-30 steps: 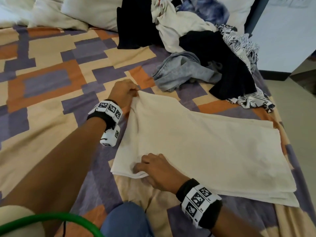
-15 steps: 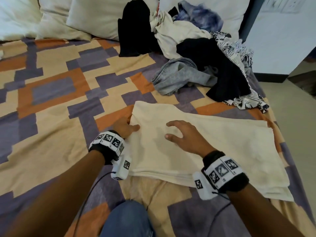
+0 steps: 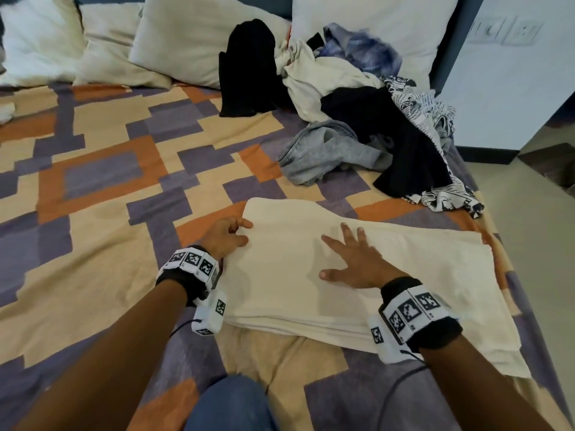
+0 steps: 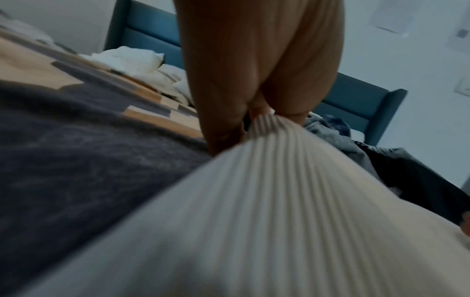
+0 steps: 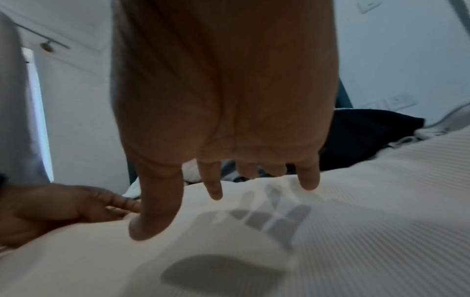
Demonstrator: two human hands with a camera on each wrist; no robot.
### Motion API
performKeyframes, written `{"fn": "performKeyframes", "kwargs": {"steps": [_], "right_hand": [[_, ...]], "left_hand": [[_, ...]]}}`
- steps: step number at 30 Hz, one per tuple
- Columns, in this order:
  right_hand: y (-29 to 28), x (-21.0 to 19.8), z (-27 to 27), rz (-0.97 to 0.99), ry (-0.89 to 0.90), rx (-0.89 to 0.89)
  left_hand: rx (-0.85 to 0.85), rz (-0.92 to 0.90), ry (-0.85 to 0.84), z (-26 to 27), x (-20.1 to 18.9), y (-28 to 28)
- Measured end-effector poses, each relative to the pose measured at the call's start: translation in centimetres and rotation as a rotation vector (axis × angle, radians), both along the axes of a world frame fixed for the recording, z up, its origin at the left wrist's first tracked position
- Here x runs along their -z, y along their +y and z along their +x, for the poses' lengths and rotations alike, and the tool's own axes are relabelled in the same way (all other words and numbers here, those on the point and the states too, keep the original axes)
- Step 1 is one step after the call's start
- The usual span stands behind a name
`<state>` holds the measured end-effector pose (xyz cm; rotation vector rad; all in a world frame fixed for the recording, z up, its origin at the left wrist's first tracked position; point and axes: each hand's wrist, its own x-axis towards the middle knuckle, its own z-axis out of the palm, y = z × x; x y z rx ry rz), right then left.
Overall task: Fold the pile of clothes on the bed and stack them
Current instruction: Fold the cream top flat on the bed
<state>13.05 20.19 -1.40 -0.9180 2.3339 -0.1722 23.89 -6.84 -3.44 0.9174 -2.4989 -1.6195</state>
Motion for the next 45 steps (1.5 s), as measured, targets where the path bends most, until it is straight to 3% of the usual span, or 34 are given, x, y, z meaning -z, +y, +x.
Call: {"fn": "performKeyframes", "kwargs": {"steps": [4,7,9,11,13,15,17,19,23,29,33,37,39,41,43,45], "right_hand": [[0.3,0.6,3.3,0.062,-0.034,-0.137],[2.1,2.0,7.2,0.112,-0.013,-0.156],[3.3,2.9,9.4,0.061,0.079,-0.155],[4.5,3.4,10.9,-0.006,0.087,-0.181],[5.3,3.3,11.2,-0.126,0.0,-0.162],[5.7,2.9,10.5,-0.282,-0.045,-0.041],[5.8,2.9,9.5,-0.325,0.033,0.052],[6.9,3.1,8.7,-0.21,0.131,0.093],[11.9,4.2,7.5,-0.003,0.271,0.108],[17.1,3.5,5.9,0.099,0.292,0.228],[15.0,1.1,6.0,-0.025,0.108,0.357],[12.5,-0.6,7.3,-0.244,0.078,0.382],[11.1,-1.3,7.8,-0.362,-0.056,0.431],[9.6,-1.5,8.1,-0.425,-0.074,0.435],[8.8,-0.9,7.7,-0.407,-0.018,0.379],[10.3,0.5,6.6,-0.221,0.04,0.307]], "left_hand": [[0.115,0.049,-0.009,0.1,-0.8,-0.6],[0.228,-0.231,-0.074,-0.5,-1.1,-0.8],[0.185,-0.377,-0.156,-0.5,-0.9,-0.9],[-0.05,-0.283,-0.185,0.5,-0.5,-0.4],[-0.238,0.014,-0.108,2.7,-0.1,0.3],[-0.21,0.265,-0.116,4.9,0.0,1.0],[-0.038,0.176,-0.236,6.8,-0.3,1.4],[0.055,0.06,-0.283,8.1,0.1,1.3],[-0.048,0.263,-0.349,8.9,-0.8,1.3],[-0.006,0.128,-0.534,9.5,-2.7,1.5],[0.042,-0.206,-0.557,9.9,-3.3,3.3],[0.287,-0.5,-0.578,7.3,-5.8,7.3],[0.447,-0.448,-0.522,5.1,-7.4,10.6],[0.604,-0.379,-0.423,2.3,-8.2,14.7],[0.684,-0.347,-0.392,-0.1,-7.2,18.9],[0.715,-0.42,-0.444,-0.6,-3.8,22.4]]}}
